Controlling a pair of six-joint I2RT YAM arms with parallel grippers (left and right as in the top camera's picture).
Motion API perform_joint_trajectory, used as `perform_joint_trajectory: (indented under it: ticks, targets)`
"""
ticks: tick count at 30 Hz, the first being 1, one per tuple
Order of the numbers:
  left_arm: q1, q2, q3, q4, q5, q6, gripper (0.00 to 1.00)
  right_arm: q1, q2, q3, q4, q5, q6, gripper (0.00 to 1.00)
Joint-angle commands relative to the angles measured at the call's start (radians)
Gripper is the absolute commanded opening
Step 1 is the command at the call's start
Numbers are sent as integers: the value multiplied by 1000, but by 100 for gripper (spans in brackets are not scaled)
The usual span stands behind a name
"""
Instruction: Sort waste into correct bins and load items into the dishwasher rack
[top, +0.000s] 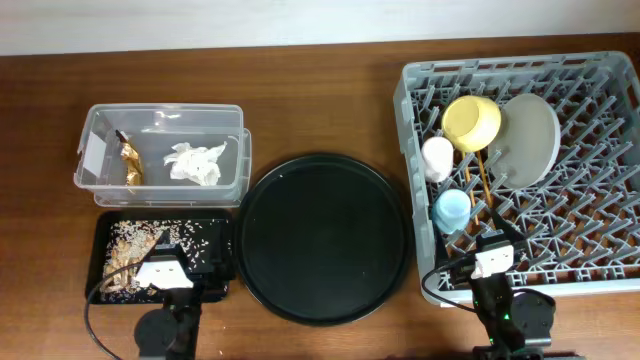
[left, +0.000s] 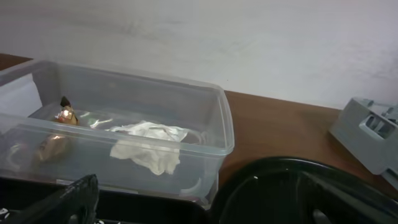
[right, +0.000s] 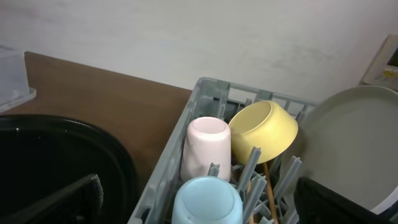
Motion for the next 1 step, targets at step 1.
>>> perform_joint_trajectory:
  ticks: [1]
  targets:
    - [-4,-10,-6,-1,-10,16,99,5,-8,-6,-4,5,12,99]
